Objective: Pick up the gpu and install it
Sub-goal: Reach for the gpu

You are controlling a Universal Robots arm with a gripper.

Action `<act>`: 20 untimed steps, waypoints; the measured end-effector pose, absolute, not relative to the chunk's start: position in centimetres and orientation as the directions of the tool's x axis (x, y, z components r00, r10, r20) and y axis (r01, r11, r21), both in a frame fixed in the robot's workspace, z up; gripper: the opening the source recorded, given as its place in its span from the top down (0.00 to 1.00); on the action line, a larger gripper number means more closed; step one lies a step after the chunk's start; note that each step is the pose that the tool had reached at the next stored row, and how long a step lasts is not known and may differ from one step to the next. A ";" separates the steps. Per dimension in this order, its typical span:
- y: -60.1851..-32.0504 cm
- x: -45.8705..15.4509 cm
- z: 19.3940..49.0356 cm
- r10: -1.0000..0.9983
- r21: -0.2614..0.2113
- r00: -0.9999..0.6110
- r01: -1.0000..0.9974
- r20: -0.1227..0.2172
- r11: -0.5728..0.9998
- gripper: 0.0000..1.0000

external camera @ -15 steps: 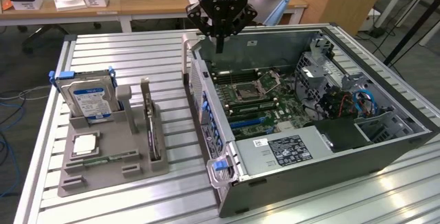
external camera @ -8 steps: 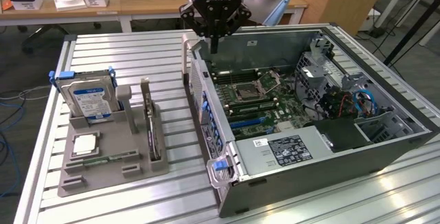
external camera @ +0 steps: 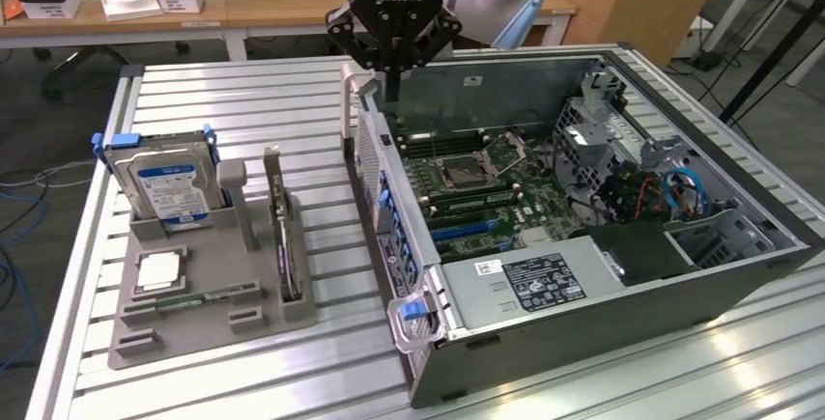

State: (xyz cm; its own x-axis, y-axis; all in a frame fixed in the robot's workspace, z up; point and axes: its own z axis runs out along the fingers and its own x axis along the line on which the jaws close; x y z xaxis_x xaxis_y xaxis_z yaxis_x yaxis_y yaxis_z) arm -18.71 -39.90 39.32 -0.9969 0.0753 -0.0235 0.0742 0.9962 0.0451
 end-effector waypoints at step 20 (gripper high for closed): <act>-40.1 -20.9 39.3 0.075 0.045 -0.997 0.074 -0.024 0.996 0.89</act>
State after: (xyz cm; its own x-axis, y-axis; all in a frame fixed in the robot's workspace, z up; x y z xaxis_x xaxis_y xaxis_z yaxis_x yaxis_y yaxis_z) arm -20.91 -40.09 39.31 -0.9969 0.0752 -0.0235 0.0741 0.9962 0.0451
